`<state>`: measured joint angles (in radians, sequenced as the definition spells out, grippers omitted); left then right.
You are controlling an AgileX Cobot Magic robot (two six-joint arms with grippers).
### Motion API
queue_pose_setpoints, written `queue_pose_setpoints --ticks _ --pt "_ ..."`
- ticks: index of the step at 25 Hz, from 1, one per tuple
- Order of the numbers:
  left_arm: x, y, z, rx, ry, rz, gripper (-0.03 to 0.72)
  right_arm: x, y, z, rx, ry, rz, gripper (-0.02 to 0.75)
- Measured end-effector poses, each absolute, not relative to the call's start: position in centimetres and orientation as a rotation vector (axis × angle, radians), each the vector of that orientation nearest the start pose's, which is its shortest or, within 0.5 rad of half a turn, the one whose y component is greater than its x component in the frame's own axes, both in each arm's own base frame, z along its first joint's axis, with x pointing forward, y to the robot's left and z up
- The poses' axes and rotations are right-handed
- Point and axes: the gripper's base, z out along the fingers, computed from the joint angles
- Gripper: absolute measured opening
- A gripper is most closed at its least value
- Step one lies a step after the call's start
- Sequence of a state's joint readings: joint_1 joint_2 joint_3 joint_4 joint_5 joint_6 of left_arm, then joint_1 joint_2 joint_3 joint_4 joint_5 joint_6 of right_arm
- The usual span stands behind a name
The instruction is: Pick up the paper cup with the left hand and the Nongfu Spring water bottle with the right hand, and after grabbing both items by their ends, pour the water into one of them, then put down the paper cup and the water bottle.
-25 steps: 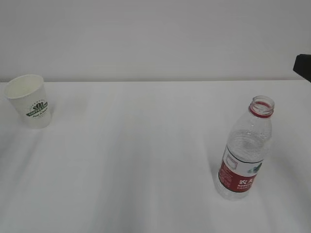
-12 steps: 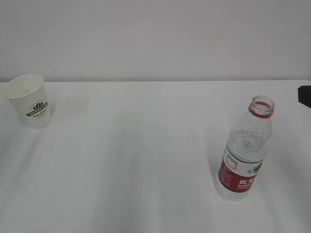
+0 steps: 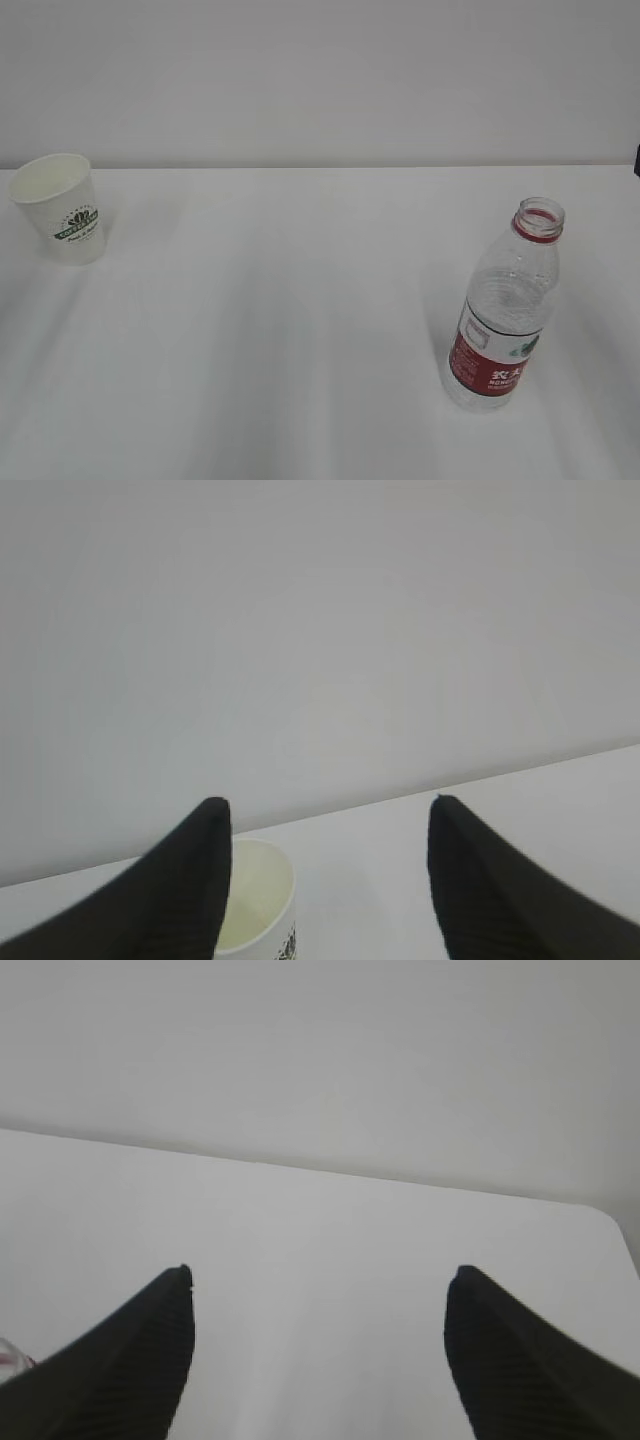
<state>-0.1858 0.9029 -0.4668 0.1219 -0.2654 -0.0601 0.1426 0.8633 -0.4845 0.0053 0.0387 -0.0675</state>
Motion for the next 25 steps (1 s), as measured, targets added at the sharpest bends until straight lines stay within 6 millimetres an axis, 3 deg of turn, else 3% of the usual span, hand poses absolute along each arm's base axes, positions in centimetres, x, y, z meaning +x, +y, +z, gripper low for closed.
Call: queue_pose_setpoints --ticks 25 --pt "18.5 -3.8 29.6 0.225 1.642 -0.124 0.453 17.9 3.5 29.6 -0.114 1.744 0.201 0.587"
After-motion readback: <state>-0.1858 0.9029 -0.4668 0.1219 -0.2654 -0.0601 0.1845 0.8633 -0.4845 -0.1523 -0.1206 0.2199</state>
